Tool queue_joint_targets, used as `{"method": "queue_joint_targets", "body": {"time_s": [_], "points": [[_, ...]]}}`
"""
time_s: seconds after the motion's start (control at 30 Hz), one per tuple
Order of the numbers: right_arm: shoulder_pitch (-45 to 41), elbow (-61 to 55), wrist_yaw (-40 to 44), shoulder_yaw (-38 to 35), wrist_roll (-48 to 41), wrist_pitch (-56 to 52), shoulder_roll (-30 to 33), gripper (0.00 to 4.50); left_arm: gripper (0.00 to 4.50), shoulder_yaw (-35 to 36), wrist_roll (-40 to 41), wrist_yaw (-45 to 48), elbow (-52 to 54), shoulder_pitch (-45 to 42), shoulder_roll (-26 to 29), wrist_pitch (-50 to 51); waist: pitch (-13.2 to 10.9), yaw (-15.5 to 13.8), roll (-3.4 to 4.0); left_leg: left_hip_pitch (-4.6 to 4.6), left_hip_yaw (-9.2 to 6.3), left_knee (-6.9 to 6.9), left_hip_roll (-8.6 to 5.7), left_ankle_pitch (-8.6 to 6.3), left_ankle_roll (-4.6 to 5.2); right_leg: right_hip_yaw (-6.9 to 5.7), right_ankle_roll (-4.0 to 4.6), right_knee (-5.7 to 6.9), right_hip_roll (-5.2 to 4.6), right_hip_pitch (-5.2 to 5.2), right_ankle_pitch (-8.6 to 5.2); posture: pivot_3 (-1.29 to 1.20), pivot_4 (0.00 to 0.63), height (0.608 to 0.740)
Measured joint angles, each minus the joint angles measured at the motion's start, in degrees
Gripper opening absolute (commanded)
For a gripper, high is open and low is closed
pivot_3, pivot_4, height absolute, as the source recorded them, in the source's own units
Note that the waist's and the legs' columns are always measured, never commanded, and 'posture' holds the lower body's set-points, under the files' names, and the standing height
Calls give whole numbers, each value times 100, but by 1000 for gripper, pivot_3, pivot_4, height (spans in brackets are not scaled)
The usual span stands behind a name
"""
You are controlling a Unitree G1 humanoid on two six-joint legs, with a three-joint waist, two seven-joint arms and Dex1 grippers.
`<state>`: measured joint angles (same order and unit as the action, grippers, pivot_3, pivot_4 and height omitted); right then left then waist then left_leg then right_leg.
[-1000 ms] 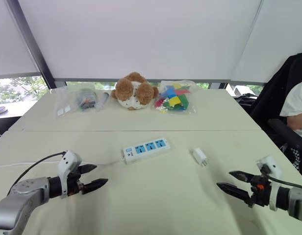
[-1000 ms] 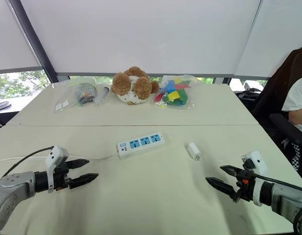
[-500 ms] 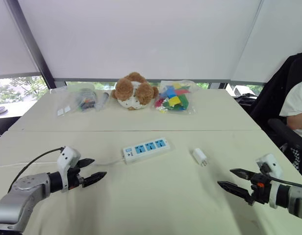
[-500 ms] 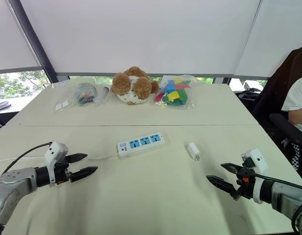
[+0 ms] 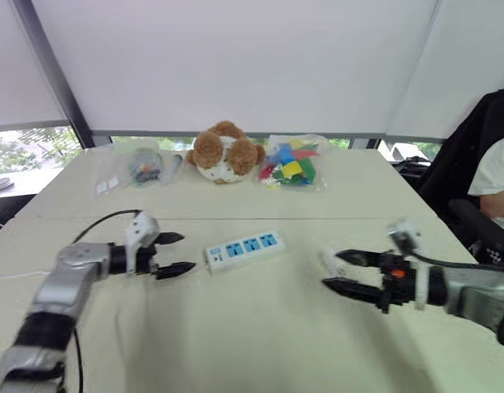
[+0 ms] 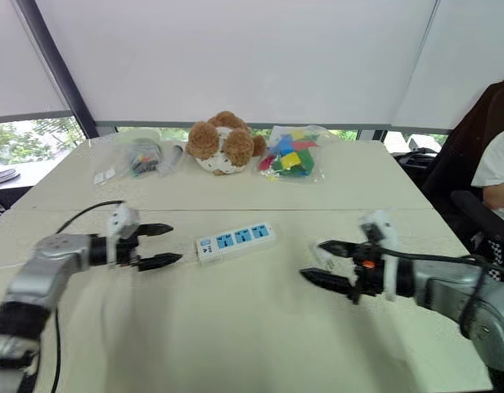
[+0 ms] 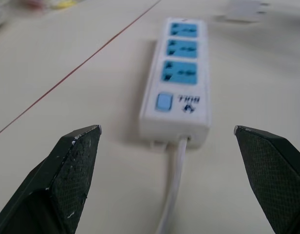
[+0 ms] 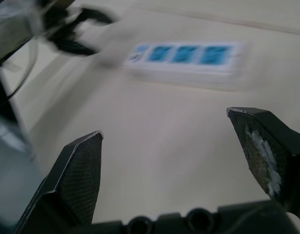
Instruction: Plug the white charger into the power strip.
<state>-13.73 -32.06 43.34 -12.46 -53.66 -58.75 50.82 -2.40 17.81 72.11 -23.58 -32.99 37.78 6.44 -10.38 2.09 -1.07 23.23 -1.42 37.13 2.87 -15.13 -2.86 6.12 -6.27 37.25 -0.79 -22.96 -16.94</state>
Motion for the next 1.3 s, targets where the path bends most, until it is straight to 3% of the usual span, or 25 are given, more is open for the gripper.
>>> {"method": "queue_joint_targets", "body": {"time_s": [0.3, 0.57, 0.67, 0.7, 0.9, 1.0, 1.13, 1.3], "points": [[-355, -34, -204, 285, -116, -221, 2, 4461, 4500, -260, -516, 281, -2137, -825, -923, -1427, 0, -127, -1, 29, -3, 6, -2, -1, 3, -2, -19, 9, 1, -33, 11, 0, 150, 739], [-135, -60, -199, 127, -164, -224, 208, 4461, 4500, -103, -608, 213, -3037, -1042, -1209, -1976, 0, -137, -1, 29, -9, 23, -2, 0, 4, -5, -19, 26, 2, -30, 12, 0, 150, 739], [-133, -60, -197, 82, -170, -224, 225, 4500, 3198, -26, -609, 218, -3242, -1126, -1275, -2084, 0, -133, -1, 28, -10, 26, -2, 0, 4, -5, -21, 28, 3, -28, 14, 0, 150, 739], [-133, -60, -196, 78, -171, -224, 241, 4500, 2962, -17, -612, 236, -3296, -1148, -1293, -2104, 0, -132, -1, 28, -10, 26, -2, 0, 4, -5, -21, 29, 3, -28, 14, 0, 150, 739], [-444, -18, -847, 75, -120, -659, 291, 4500, 2973, -8, -687, 229, -3410, -1218, -1353, -2183, 0, -140, -1, 27, -12, 31, -2, 1, 3, -5, -21, 35, 2, -28, 14, 0, 150, 739], [-892, 357, -835, 178, -114, -1024, 659, 4500, 2973, -69, -775, 285, -3205, -1169, -1350, -2171, -1, -146, 0, 28, -10, 33, -4, 1, 3, -5, -21, 35, -1, -27, 14, 0, 150, 739], [-1798, 1618, -326, 1061, 877, -825, 1534, 4500, 2973, -268, -921, 450, -2479, -848, -1256, -2156, 1, -140, 1, 25, -6, 31, -3, 0, 3, -5, -19, 35, -3, -29, 13, 0, 150, 739], [-3283, 3303, 715, 2720, 2116, -507, 1371, 4500, 2973, -284, -958, 295, -1701, -430, -1204, -1957, 7, -112, 14, 17, 2, 18, -1, 0, 4, 0, -19, 36, -1, -36, 13, 0, 150, 739]]}}
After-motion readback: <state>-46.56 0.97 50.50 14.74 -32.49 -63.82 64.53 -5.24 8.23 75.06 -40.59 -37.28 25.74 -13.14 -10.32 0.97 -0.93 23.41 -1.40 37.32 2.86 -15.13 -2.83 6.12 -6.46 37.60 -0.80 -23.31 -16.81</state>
